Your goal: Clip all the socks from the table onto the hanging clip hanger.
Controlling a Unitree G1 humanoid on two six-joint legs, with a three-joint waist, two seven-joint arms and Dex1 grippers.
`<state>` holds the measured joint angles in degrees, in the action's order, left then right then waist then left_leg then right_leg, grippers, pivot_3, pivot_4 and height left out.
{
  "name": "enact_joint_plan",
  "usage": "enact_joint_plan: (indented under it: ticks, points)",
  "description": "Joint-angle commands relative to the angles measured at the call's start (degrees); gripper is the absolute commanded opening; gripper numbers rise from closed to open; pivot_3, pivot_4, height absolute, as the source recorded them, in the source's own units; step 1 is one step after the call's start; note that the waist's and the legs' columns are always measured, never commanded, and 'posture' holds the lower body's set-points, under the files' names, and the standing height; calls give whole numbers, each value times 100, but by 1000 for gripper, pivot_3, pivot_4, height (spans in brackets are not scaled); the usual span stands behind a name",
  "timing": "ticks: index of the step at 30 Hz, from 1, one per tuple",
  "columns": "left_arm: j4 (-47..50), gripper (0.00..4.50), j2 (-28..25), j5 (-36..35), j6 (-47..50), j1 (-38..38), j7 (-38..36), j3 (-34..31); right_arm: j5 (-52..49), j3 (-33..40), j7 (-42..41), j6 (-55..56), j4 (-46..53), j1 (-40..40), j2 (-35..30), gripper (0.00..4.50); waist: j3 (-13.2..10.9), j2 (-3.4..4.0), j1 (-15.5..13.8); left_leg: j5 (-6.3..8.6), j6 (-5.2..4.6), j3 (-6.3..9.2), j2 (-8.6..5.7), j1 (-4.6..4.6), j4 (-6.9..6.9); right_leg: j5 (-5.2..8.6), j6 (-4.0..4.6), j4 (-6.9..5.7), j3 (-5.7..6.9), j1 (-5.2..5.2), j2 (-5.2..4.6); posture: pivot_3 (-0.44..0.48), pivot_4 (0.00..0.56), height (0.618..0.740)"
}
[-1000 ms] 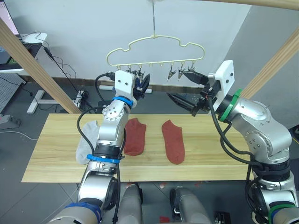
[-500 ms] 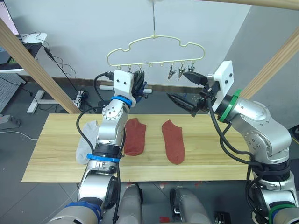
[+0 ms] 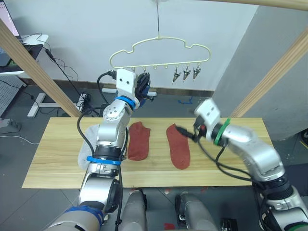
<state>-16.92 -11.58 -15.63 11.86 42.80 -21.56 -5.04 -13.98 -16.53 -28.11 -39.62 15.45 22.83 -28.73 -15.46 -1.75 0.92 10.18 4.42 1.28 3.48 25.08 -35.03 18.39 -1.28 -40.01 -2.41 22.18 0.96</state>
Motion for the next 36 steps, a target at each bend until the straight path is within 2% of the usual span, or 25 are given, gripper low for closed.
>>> enact_joint_plan:
  ticks: [1, 4, 9, 14, 18, 24, 28, 34, 36]
  points:
    - [753, 34, -266, -537, 993, 10, -393, -85, 647, -460, 74, 520, -873, 133, 218, 4500, 0, 0, 44, -2, 2, 0, -1, 0, -1, 0, 0, -1, -1, 0, 0, 0, 240, 740]
    - [1135, 34, -551, -932, 1761, -69, -540, -265, 962, -589, 206, 836, -1997, 367, 636, 4500, 0, 0, 97, -2, 2, 0, 1, -2, -4, 0, 0, -3, -2, -1, 0, 0, 240, 740]
    - [1560, 34, -838, -1158, 2306, -213, -551, -385, 1323, -522, 354, 1302, -3581, 781, 1197, 4500, 0, 0, 75, -3, 4, 4, 7, -6, -2, 0, 0, -8, 3, -1, 1, 39, 239, 740]
    - [1784, 34, -838, -1215, 2486, -301, -424, -429, 1558, -538, 193, 1636, -4317, 898, 1374, 4500, 0, -1, 49, -3, 4, 3, 2, -6, -4, 0, 0, -3, 1, -8, -4, 55, 242, 740]
    - [1921, 34, -825, -1244, 2567, -363, -366, -443, 1668, -553, 24, 1806, -4412, 765, 1387, 3568, 1, -1, 46, -2, 3, 4, 3, -13, -5, 0, 0, -8, 1, -13, -3, 59, 245, 740]
    - [1964, 34, -836, -1311, 2678, -381, -339, -528, 1681, -462, -121, 1805, -3945, 447, 1295, 1500, 1, -1, 41, -1, 1, 6, 2, -18, -6, 0, 0, -11, 2, -19, -3, 60, 233, 740]
    - [2014, 34, -715, -1762, 3229, -356, -208, -754, 1652, -348, -202, 1892, -3262, 163, 1150, 80, 4, -1, 24, -2, 3, 6, 2, -17, -6, 0, 0, -11, 2, -19, -3, 61, 221, 740]
    - [1773, 34, -373, -3195, 4589, -218, 303, -1752, 1223, 11, -553, 1990, -1459, -381, 890, 36, 4, -2, 18, -2, 4, 6, 4, -16, -6, 0, 0, -11, 2, -16, -4, 58, 215, 740]
    - [1576, 34, -317, -3600, 4940, -171, 498, -2076, 878, 215, -638, 1624, -877, -391, 976, 36, 4, -2, 50, -3, 4, 9, 8, -17, -8, 0, 0, -16, 3, -16, -4, 42, 219, 740]
